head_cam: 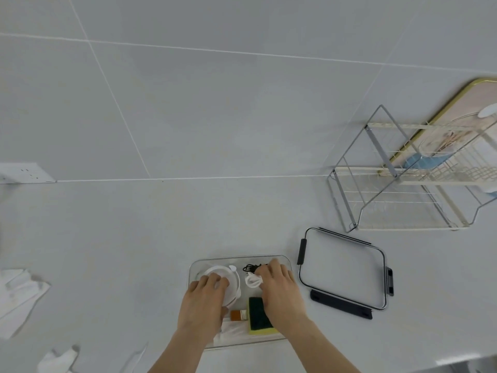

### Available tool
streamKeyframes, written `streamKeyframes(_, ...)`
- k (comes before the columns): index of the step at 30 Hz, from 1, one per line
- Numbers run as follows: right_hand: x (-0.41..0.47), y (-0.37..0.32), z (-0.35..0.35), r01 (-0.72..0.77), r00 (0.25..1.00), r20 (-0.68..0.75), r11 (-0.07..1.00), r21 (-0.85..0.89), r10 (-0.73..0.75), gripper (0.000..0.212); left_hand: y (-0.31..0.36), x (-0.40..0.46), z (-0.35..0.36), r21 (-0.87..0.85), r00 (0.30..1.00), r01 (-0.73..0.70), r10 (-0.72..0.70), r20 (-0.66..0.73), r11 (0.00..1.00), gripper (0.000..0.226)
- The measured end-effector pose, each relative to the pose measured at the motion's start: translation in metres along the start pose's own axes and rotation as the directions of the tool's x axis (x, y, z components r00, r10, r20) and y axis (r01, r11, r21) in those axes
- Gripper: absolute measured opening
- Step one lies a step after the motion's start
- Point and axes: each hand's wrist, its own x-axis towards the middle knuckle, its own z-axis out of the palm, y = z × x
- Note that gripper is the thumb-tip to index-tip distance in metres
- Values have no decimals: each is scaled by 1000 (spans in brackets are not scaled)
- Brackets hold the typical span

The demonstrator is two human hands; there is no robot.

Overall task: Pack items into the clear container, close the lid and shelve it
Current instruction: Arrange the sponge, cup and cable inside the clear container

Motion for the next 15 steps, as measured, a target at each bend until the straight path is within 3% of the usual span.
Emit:
streamKeyframes(4, -10, -5, -13, 14, 998, -57, 993, 121, -7, 34, 1, -3, -12, -87, 999, 22, -25, -37, 996, 53)
streamKeyframes(10, -20, -38, -11, 23, 999, 17, 941, 339, -31, 25, -7, -13, -38, -394, 989, -16, -42, -139, 919, 45)
streamKeyframes(15, -20, -65, -1, -73, 991, 137, 840, 538, -2, 38, -35, -30, -38, -235, 978, -178, 146, -147, 956, 34)
